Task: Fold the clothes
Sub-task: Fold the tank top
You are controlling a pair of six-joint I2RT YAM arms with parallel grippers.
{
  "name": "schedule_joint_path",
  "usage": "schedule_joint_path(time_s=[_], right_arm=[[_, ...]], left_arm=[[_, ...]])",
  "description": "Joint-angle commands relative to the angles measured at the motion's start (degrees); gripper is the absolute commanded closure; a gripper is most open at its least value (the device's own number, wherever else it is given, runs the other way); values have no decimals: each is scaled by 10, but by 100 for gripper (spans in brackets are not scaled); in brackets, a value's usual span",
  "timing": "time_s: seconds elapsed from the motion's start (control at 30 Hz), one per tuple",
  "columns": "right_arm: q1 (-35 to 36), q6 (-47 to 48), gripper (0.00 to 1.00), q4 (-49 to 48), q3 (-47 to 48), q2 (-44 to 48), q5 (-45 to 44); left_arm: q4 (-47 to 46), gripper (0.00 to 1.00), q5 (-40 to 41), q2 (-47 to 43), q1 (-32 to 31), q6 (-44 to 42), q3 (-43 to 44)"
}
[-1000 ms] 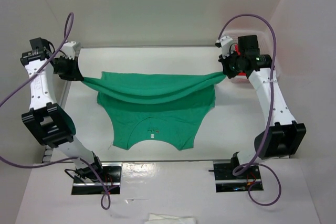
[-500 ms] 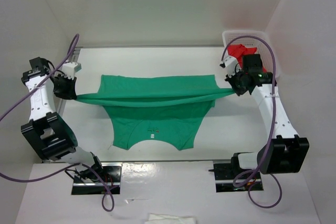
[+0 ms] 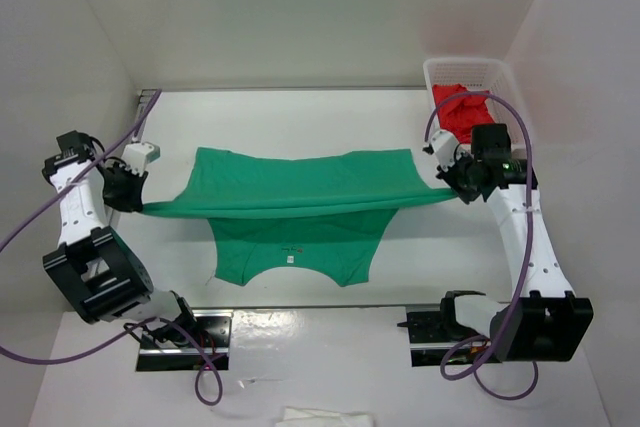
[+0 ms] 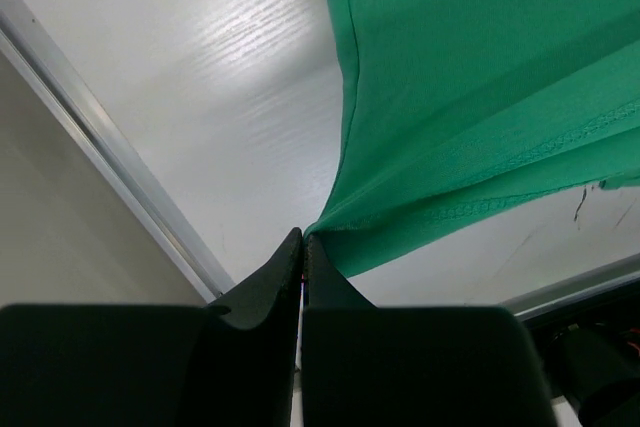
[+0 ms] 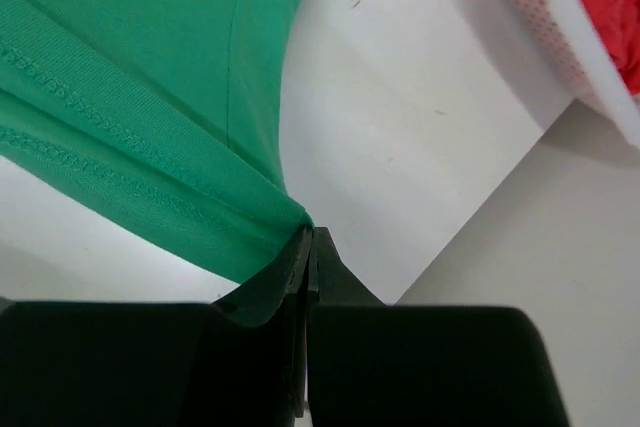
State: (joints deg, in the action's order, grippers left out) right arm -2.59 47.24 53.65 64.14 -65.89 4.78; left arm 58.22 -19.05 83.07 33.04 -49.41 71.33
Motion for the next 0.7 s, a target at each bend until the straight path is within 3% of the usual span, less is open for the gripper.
schedule_joint_path(time_s=[0.0,0.27,0.67], right_arm=[[-10,54,100,47,-14,25,-11],[-5,113,100,118,-57,25,14],[6,145,100,137,-93,19,8]], left_arm=[[-10,100,34,-30,9,-52,-7],[33,100,51,-40,9,-118,-34],[39,100,109,-57,9,-177,-94]])
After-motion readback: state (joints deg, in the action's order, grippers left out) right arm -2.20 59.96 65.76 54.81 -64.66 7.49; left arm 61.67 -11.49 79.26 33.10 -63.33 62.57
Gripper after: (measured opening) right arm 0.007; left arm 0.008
